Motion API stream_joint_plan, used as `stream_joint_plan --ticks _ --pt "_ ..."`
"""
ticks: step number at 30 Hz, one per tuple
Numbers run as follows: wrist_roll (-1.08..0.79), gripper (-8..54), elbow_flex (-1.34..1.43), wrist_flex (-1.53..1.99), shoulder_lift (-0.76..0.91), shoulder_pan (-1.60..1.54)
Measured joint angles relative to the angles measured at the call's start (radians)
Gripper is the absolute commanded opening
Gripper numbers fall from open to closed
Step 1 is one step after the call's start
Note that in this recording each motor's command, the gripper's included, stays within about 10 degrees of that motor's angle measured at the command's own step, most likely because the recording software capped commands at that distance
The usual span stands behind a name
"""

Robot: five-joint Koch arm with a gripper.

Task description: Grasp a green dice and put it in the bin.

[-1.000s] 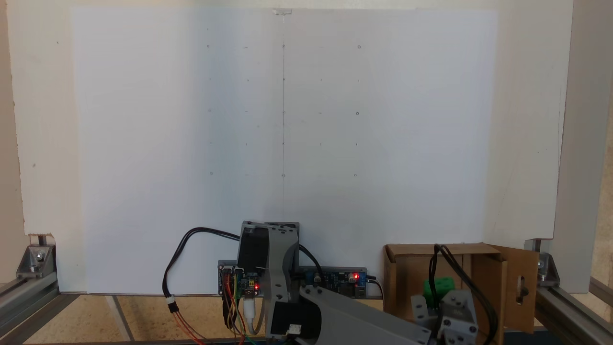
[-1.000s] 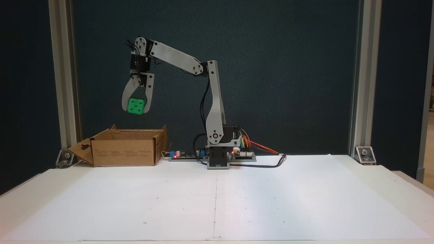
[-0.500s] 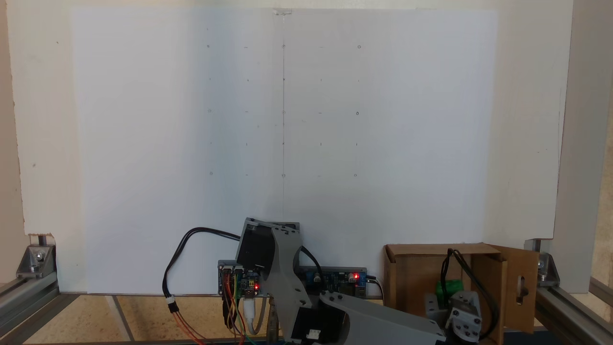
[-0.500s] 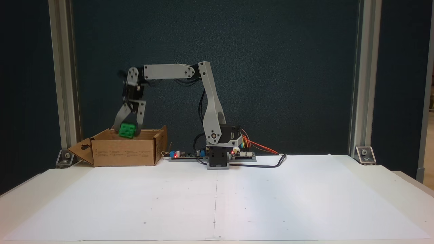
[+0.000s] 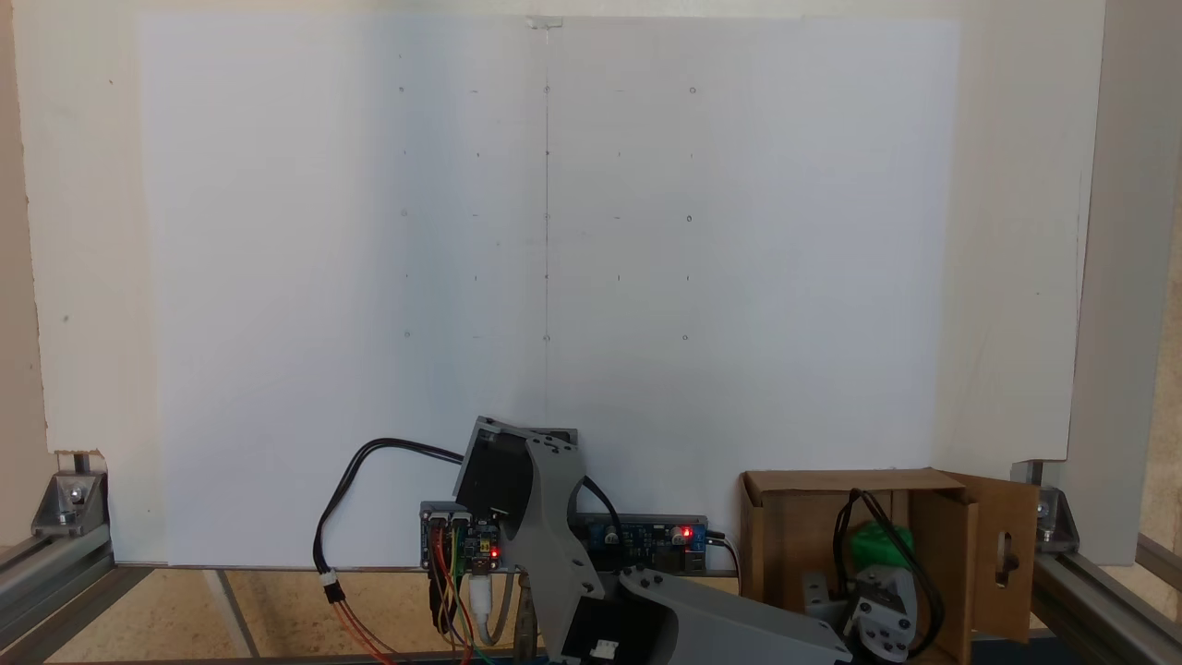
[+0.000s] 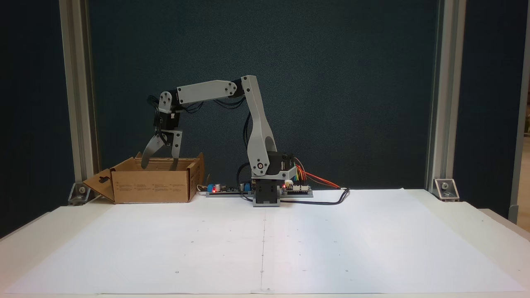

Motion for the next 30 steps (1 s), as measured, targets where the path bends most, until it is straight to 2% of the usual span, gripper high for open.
stream_joint_plan --ticks 6,10,14,19,30 --pt "0.043 35.5 0.000 0.000 0.071 -0.078" --pt "0.193 35.6 -0.014 0.003 0.173 -0.206" --pt "0.364 42.0 -0.075 0.002 0.270 -0.388" --pt "0.566 42.6 -0.078 0.003 0.388 -0.681" --pt "0.601 44.4 0.003 0.003 0.571 -1.381"
